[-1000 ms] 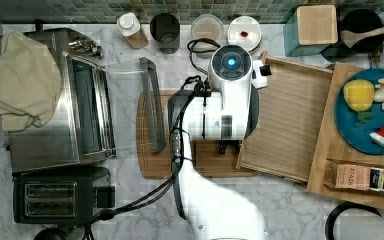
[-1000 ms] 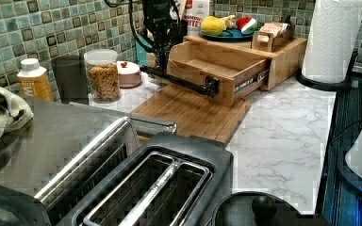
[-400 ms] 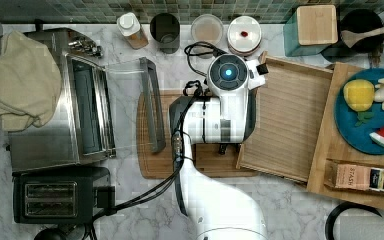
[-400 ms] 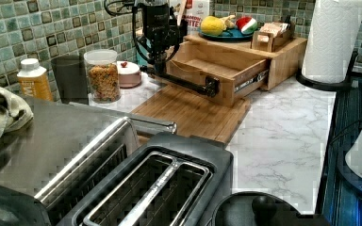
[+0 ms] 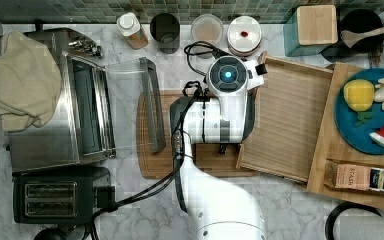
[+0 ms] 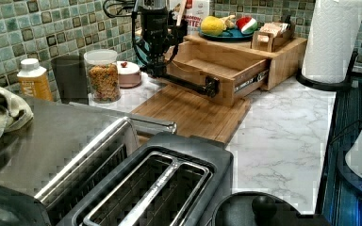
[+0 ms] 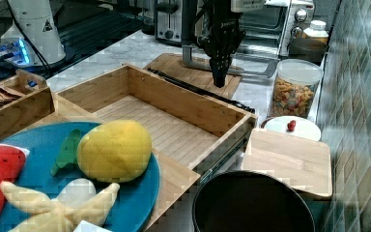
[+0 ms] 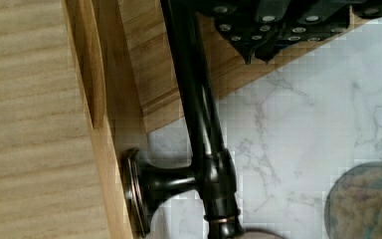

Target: Close the drawer.

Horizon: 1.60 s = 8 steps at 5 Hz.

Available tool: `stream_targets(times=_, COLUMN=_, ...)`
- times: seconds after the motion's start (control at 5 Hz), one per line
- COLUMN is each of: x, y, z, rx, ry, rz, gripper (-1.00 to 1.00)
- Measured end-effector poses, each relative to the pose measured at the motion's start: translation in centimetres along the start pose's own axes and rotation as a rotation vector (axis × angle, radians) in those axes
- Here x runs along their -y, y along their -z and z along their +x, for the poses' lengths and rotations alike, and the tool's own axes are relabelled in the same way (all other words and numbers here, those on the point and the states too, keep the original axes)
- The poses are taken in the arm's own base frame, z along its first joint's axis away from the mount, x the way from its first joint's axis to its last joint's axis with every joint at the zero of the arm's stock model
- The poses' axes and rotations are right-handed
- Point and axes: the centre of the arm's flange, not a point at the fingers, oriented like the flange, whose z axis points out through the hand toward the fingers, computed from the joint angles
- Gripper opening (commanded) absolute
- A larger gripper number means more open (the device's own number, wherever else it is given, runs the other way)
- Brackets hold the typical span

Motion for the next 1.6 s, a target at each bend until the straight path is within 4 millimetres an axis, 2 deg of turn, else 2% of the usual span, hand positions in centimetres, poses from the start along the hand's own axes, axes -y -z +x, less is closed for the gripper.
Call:
stream_targets(times=0.6, x=-0.7, y=-1.5, z=-1.3, rx=0.089, ry=-0.009, rz=-0.032, gripper=-1.0)
stream_targets(times=0.8, x=-1.5, y=-1.7, z=-1.1, rx=0.083, ry=0.037, rz=-0.062, gripper=-1.0)
stream_targets(times=1.4, x=-1.7, y=-2.2, z=-2.0, rx=0.045, ry=0.424, rz=-0.143, gripper=-1.0)
stream_targets(times=1.6, x=-3.2, y=-2.0, z=-1.4, rx=0.102, ry=0.448, rz=-0.118, gripper=-1.0)
